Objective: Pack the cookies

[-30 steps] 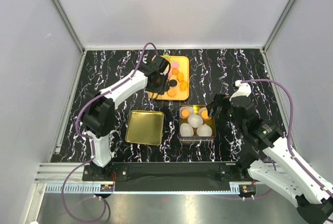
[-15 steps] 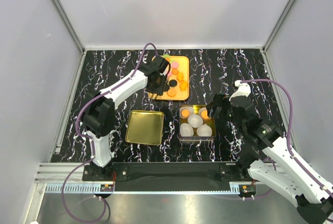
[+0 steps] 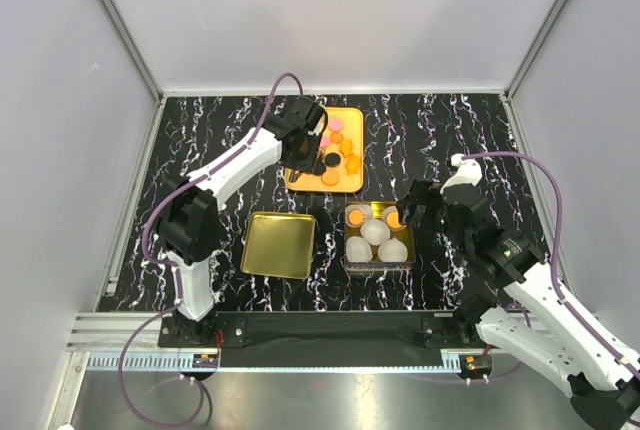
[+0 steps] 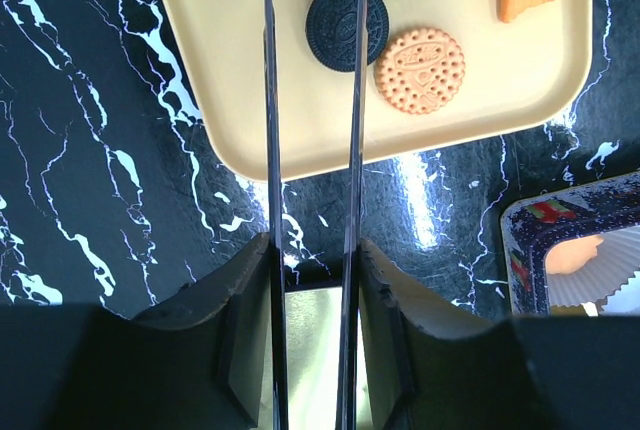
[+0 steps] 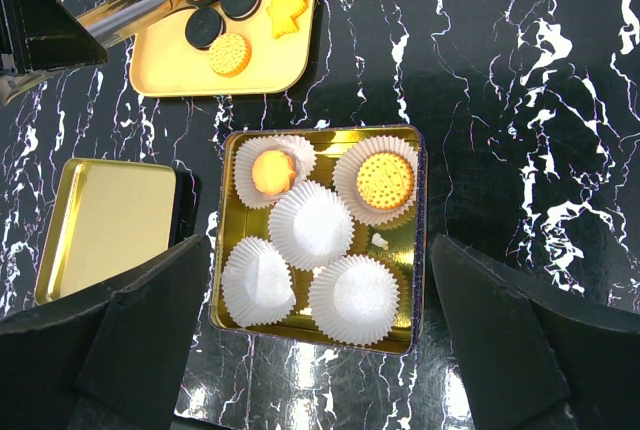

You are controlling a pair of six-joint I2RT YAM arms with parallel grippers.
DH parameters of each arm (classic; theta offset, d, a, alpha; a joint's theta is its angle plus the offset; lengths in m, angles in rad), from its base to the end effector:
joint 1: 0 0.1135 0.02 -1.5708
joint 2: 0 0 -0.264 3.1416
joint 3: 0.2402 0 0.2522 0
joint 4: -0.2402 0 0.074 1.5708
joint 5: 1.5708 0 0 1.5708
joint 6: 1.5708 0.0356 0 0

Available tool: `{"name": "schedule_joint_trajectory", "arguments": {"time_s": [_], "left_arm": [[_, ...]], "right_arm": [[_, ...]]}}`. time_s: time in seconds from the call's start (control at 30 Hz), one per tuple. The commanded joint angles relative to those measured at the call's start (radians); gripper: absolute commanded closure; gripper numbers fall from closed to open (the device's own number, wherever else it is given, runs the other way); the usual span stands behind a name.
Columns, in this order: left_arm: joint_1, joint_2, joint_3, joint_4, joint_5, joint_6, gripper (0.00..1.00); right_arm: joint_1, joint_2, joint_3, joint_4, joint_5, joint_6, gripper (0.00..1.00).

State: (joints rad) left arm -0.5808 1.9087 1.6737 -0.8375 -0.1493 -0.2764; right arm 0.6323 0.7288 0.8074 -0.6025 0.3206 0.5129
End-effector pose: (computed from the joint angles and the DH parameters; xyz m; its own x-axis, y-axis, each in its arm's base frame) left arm 0.3473 -0.2216 0.2680 -0.8383 0.2274 -0.4954 0.2644 0.9644 -0.0047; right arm 0.1324 0.0831 0.3144 -0.5188 0.1972 -0.8318 -0.0989 0.9527 0.2875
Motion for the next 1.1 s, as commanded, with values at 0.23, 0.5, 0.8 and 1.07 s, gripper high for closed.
{"name": "schedule_joint_trajectory", "arguments": {"time_s": [0.23, 0.5, 0.8, 1.07], "left_arm": [[0.009, -0.043, 0.054, 0.012, -0.032, 0.028, 0.61], [0.013, -0.048, 0.061, 0.012, -0.035, 0.032, 0.61], [0.016, -0.062, 0.06, 0.015, -0.035, 0.034, 0.61], [0.016, -0.071, 0.06, 0.015, -0.035, 0.037, 0.61]], "right_arm": [[0.004, 0.0, 0.003, 0.033, 0.011, 0.006, 0.0], [0.004, 0.003, 0.003, 0.035, 0.011, 0.007, 0.0], [0.004, 0.009, 0.004, 0.04, 0.008, 0.009, 0.0], [0.004, 0.012, 0.004, 0.046, 0.009, 0.006, 0.0]]}}
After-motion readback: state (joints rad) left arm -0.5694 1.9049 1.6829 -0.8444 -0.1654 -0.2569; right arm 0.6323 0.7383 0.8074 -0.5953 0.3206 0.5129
